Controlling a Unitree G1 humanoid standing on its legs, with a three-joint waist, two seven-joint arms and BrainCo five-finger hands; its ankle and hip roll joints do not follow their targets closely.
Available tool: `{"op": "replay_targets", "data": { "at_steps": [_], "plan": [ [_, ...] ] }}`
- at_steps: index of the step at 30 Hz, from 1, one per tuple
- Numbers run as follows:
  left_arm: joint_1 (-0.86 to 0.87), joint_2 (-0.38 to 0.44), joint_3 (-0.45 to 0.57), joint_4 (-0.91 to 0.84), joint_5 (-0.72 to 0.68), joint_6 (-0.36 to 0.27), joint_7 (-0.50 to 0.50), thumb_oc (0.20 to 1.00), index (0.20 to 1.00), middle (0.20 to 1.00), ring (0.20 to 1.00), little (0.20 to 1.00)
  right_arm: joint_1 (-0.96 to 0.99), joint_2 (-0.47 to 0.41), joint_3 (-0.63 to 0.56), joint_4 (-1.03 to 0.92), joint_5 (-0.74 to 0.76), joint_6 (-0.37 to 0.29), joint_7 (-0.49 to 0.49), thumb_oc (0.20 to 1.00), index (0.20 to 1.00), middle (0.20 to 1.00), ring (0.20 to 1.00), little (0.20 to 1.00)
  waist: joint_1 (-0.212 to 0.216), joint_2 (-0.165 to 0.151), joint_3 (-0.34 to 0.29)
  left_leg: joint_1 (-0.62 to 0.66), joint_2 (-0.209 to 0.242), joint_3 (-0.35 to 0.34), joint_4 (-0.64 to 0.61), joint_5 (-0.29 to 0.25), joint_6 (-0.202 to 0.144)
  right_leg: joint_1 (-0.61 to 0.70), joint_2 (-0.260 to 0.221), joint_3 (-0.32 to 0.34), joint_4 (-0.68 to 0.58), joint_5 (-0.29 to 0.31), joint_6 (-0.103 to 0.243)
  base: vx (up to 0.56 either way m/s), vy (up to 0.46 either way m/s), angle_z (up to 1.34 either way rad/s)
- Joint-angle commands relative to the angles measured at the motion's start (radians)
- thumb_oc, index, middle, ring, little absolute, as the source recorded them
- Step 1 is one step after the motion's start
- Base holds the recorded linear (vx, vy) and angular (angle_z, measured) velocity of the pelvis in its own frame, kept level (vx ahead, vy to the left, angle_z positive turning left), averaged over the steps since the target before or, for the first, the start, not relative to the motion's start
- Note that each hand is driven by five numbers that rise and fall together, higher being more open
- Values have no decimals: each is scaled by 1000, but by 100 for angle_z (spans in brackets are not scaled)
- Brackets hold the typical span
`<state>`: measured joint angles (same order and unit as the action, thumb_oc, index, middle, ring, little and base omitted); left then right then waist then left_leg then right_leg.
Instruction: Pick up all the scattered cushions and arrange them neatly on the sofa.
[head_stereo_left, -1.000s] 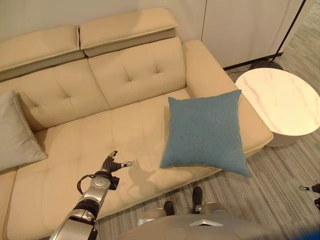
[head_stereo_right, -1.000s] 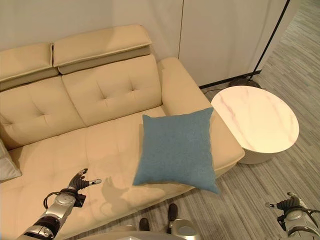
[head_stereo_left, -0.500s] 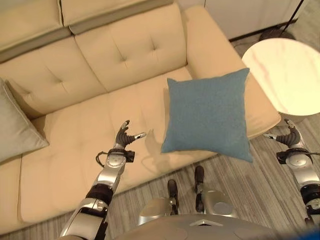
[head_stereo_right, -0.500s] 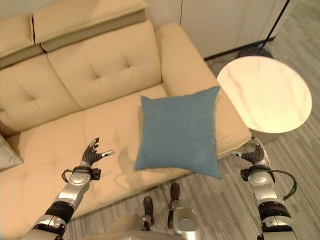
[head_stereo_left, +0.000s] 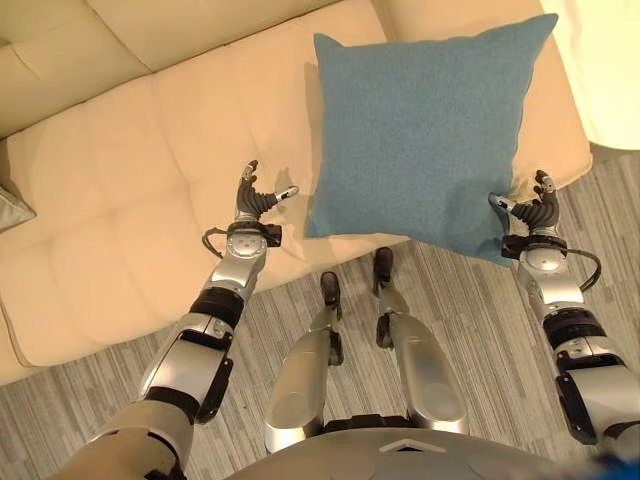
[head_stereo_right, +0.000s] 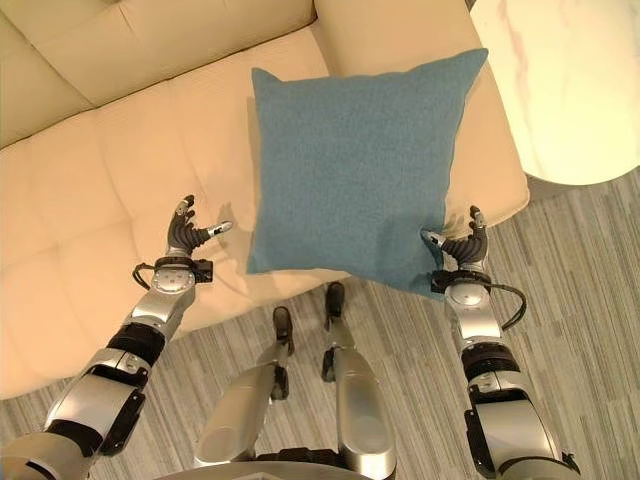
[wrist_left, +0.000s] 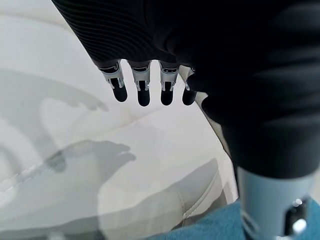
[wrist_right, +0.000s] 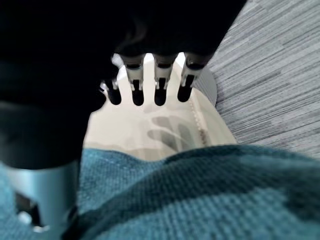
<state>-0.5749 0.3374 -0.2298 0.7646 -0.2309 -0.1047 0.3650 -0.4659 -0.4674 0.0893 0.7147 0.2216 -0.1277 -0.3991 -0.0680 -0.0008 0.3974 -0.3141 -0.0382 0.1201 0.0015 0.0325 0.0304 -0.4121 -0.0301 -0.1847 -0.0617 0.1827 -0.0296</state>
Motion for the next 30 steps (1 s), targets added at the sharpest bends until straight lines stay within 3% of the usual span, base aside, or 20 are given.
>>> {"op": "replay_targets", "data": {
  "at_steps": [1, 13, 22, 23, 24, 25, 30],
  "plan": [
    [27, 16, -19, 7, -33, -65, 37, 1000, 1000, 1000, 1000, 1000, 21, 44, 18, -74, 39, -83, -34, 1000, 1000, 1000, 1000, 1000, 10, -25, -112, -85, 46, -78, 72, -39, -70, -13, -94, 31, 154, -162, 117, 0, 0, 0],
    [-79, -20, -67, 55, -64, -61, 40, 1000, 1000, 1000, 1000, 1000, -69, 99, 95, -238, 6, -110, -38, 1000, 1000, 1000, 1000, 1000, -11, -57, -96, -207, 42, -81, 108, -41, -65, -131, -91, 62, 153, -132, 119, -6, 3, -2],
    [-125, -169, -129, -6, -242, -113, 7, 1000, 1000, 1000, 1000, 1000, -104, 139, 157, -292, -42, -109, -44, 1000, 1000, 1000, 1000, 1000, -22, -68, -82, -223, 32, -86, 93, -31, -61, -148, -90, 67, 137, -121, 125, -3, -1, -1],
    [-124, -185, -143, -19, -251, -115, 3, 413, 413, 413, 413, 413, -101, 144, 160, -292, -44, -110, -46, 931, 931, 931, 931, 931, -22, -67, -80, -217, 31, -88, 88, -31, -61, -144, -91, 66, 136, -120, 125, 0, 0, 0],
    [-115, -206, -162, -55, -260, -120, -6, 200, 200, 200, 200, 200, -92, 152, 165, -295, -53, -111, -47, 451, 451, 451, 451, 451, -21, -65, -76, -205, 27, -88, 81, -30, -61, -136, -91, 66, 133, -119, 126, 7, -44, 2],
    [-102, -224, -177, -87, -270, -128, -11, 200, 200, 200, 200, 200, -78, 160, 167, -300, -61, -115, -48, 200, 200, 200, 200, 200, -20, -64, -73, -188, 26, -88, 73, -30, -62, -123, -92, 65, 130, -118, 128, 2, -35, 2],
    [-67, -237, -168, -141, -304, -139, -14, 200, 200, 200, 200, 200, -35, 167, 165, -302, -75, -116, -39, 200, 200, 200, 200, 200, -12, -60, -76, -141, 23, -84, 62, -35, -64, -74, -92, 64, 115, -118, 129, -4, -33, 1]
  ]
}}
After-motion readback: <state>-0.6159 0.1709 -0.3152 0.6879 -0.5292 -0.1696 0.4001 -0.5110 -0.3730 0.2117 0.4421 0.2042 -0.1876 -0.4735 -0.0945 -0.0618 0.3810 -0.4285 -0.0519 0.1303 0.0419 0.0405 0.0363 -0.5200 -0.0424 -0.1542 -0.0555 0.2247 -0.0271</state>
